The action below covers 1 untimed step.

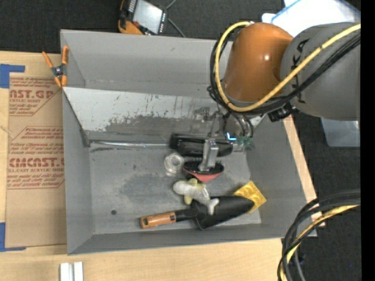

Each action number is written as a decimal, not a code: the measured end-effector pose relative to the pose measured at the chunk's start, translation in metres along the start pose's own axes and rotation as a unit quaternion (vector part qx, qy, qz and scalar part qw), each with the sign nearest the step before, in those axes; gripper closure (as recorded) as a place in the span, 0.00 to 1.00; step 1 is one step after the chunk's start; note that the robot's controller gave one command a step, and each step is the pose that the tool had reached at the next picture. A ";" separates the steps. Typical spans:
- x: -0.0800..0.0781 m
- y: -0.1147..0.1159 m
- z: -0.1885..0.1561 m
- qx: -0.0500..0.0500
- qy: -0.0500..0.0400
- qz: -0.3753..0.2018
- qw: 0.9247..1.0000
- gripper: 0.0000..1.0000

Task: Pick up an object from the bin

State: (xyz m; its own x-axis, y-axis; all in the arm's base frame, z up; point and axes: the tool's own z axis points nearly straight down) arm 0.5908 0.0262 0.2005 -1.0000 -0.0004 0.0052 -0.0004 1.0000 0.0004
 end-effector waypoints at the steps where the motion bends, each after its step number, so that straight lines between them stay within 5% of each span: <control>1: -0.002 0.000 -0.004 0.000 -0.004 0.000 1.000 0.00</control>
Offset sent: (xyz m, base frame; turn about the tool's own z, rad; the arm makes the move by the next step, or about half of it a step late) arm -0.0081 -0.0479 -0.1305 -0.0044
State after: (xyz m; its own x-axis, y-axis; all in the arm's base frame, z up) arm 0.5925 0.0262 0.2047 -1.0000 0.0000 -0.0024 0.0000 1.0000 0.0010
